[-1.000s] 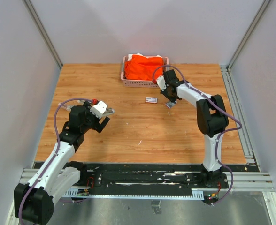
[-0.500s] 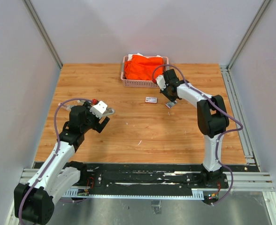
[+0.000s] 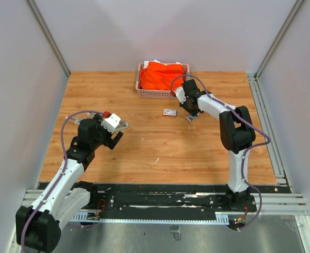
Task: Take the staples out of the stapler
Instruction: Adjust the staple in the staple box.
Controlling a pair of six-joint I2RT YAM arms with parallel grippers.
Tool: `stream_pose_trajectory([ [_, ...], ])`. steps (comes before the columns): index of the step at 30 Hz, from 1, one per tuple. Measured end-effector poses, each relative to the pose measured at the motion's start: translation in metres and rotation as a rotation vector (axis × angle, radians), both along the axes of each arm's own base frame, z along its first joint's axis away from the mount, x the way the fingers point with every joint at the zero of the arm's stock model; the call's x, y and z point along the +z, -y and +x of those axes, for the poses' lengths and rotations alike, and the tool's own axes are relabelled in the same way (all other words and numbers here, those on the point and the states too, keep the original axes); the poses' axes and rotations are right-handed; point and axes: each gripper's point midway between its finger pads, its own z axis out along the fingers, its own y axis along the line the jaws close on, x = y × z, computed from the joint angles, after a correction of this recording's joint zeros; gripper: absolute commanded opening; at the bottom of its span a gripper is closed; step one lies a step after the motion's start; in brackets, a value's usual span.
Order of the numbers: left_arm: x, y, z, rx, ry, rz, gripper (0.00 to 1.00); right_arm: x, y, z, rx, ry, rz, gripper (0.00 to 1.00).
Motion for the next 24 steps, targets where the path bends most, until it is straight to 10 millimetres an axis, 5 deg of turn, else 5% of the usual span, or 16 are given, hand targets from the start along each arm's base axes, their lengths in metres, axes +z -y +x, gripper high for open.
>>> stream_pose_trajectory([
  [24,-0.0001,-0.0001,0.0,-0.001,0.001,0.003,0.98,-0.0019,0.0017,-0.0024,0.005,-0.025,-0.017,0.14],
])
